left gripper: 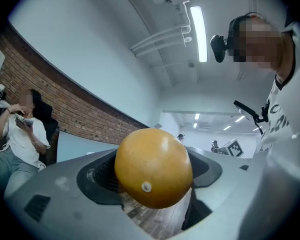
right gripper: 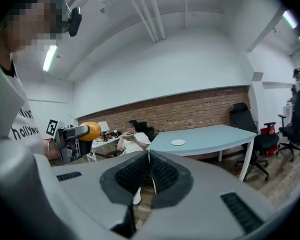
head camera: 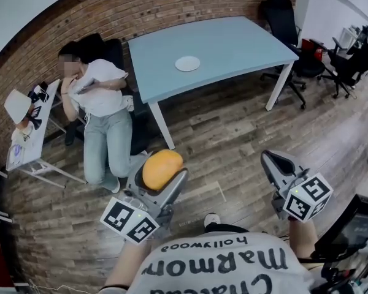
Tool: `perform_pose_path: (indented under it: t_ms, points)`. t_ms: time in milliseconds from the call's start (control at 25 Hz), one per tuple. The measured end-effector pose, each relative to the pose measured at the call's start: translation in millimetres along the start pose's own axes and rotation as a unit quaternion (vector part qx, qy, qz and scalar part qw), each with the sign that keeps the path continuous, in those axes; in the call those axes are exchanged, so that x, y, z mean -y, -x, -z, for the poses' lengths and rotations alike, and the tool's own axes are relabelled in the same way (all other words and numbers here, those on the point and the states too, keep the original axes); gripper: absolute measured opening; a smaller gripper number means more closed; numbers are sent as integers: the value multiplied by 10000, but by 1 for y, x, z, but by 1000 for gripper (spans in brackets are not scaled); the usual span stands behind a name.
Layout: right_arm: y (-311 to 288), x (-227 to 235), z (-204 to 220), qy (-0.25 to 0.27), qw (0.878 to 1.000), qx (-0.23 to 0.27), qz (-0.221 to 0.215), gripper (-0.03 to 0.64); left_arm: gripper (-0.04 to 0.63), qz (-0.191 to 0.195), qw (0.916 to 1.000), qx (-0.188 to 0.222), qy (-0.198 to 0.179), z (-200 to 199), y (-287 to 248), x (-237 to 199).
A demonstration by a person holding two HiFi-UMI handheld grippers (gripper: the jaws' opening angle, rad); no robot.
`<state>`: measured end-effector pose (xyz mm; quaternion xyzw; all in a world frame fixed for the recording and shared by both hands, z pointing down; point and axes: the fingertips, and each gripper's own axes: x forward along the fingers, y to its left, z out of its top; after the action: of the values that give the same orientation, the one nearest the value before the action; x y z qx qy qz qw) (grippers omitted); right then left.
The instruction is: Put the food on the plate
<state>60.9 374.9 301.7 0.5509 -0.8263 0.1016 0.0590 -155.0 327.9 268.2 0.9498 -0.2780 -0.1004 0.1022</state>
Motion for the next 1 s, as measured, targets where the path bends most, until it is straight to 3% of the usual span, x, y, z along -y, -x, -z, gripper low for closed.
perform_pose_path:
  t_ms: [200,440,760,1000]
  points:
    - [-40,23,-1,126,9993,-230,-274,11,348,56,9998,-128,151,11,-38,-22]
    - [-82,50,0,245,9981,-326,-462,11,348,-148,9998,-47,104,16,-68,-52]
    - [-121,71,10,46,9969,-475,-626,11,348,-412,9990,-81,145,18,-90,-83]
    - [-154,72,11,20,9954,-616,-739,11,348,-319,9993,-177,123,19,-104,-108]
